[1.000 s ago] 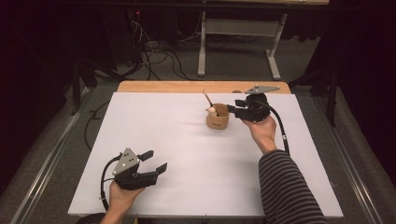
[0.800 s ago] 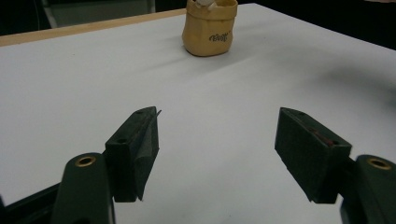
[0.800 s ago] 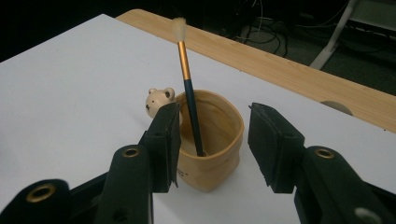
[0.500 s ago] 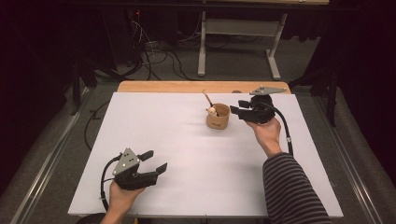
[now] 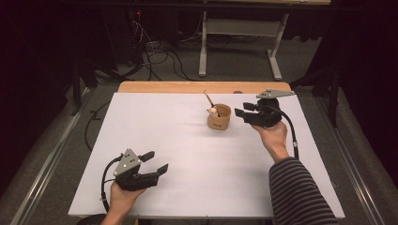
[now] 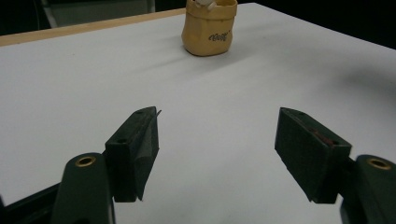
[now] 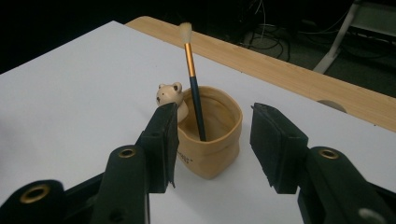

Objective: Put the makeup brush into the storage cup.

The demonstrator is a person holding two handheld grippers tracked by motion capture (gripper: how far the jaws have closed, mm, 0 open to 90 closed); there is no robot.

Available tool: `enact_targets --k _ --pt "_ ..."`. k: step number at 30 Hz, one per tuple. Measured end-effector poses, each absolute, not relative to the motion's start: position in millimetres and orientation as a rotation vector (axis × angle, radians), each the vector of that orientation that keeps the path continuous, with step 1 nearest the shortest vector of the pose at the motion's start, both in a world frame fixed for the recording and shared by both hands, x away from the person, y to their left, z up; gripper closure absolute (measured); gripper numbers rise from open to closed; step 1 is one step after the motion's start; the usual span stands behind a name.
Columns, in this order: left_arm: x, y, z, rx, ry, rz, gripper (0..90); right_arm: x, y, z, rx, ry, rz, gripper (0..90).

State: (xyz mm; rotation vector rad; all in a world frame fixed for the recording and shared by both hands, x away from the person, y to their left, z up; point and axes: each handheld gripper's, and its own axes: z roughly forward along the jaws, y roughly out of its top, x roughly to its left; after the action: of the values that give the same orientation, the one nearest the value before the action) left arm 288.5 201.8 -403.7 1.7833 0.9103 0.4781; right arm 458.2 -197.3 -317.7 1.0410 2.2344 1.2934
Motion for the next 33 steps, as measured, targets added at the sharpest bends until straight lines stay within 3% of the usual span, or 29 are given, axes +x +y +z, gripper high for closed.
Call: enact_targets --k 33 --pt "288.5 202.1 -403.8 1.778 0.914 0.475 31.0 429.8 -220.0 -309.4 0.996 2.225 1.356 52.3"
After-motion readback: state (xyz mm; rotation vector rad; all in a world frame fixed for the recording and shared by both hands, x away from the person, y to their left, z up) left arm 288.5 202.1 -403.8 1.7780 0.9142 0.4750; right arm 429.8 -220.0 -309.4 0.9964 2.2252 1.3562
